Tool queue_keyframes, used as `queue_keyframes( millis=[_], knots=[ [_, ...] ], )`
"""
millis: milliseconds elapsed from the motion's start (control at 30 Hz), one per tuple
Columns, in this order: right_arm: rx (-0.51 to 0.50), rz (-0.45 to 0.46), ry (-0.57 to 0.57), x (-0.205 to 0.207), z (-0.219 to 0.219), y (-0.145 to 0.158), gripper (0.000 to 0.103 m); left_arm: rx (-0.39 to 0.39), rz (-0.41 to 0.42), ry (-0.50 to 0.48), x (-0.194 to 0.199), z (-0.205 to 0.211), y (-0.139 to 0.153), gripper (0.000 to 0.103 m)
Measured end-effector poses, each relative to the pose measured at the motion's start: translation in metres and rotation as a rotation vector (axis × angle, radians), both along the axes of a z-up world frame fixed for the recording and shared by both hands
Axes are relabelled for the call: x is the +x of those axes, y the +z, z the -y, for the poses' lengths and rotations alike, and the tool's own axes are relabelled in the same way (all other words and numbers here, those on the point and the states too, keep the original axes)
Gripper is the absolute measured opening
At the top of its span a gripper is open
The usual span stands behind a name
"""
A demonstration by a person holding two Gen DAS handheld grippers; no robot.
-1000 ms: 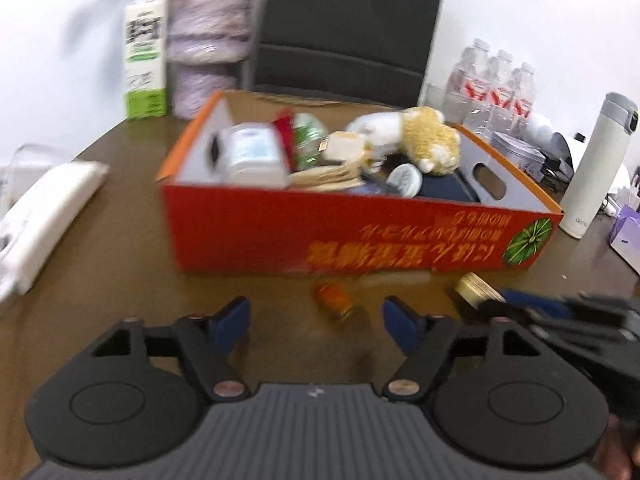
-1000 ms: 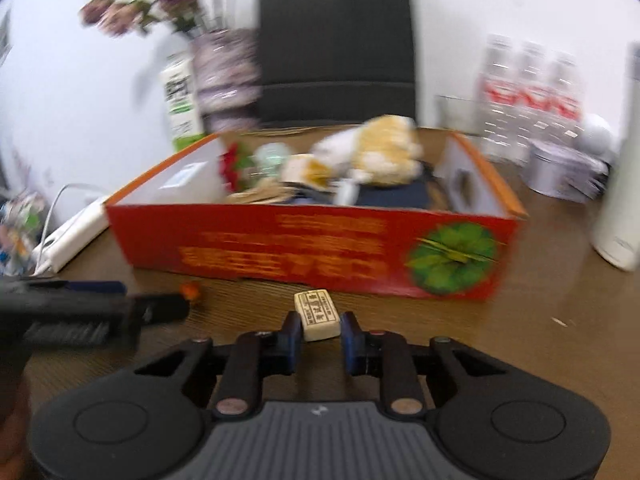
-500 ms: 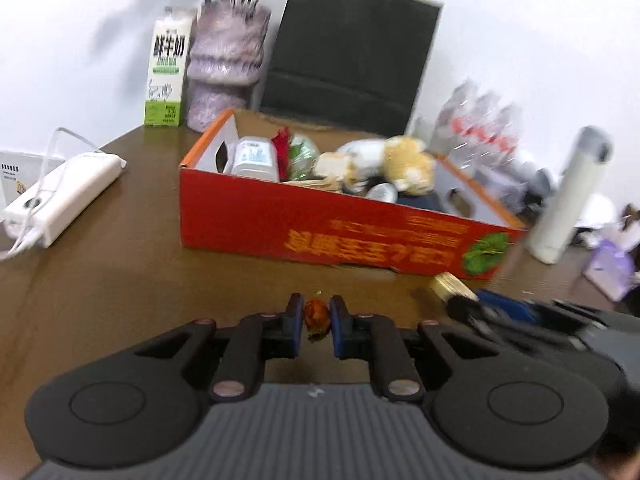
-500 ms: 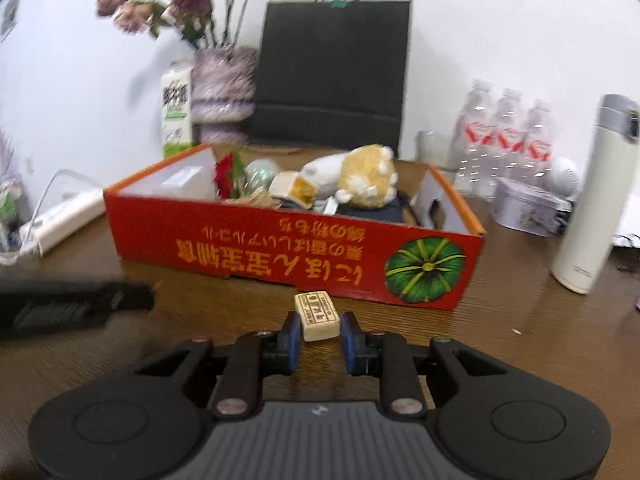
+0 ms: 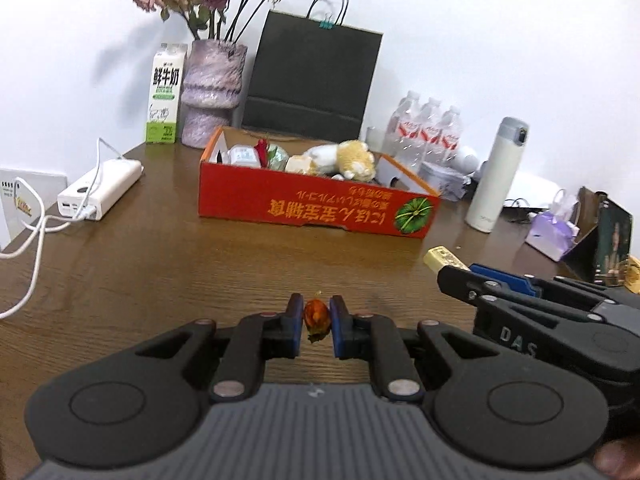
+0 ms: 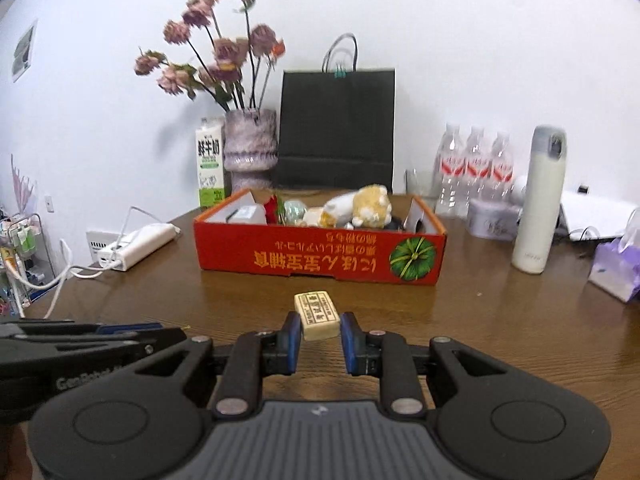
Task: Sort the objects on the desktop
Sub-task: 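Carry the orange item and wooden block into the box and open both tools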
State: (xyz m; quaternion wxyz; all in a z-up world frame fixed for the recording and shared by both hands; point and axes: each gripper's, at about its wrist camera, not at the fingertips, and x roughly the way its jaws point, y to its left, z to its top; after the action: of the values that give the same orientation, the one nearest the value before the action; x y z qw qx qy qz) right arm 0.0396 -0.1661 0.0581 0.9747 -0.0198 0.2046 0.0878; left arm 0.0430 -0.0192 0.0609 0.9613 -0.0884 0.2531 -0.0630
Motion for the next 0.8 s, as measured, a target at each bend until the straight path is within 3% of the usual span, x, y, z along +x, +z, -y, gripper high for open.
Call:
queue_keyframes(
  millis=[200,333,467,600,800],
  knots=[
    [-0.028,0.075,-0.001,-0.018,-0.002,0.022,0.020,-0.010,0.065,0.005,-0.006,-0.007,0.022,0.015],
    [-0.003,0.097,-0.015,0.004,0.014,0.047,0.020,-0.028,0.118,0.045,0.014,-0.023,0.045,0.015],
    [0.040,0.087,-0.042,0.056,0.038,0.075,0.020,-0.056,0.143,0.031,0.058,-0.036,0.075,0.015],
    [0.079,-0.008,-0.004,0.131,0.053,0.088,0.020,-0.027,0.156,-0.031,0.119,-0.032,0.099,0.015],
    [0.190,-0.193,0.047,0.239,0.060,0.060,0.020,-0.023,-0.009,-0.116,0.231,-0.023,0.065,0.015]
  ],
)
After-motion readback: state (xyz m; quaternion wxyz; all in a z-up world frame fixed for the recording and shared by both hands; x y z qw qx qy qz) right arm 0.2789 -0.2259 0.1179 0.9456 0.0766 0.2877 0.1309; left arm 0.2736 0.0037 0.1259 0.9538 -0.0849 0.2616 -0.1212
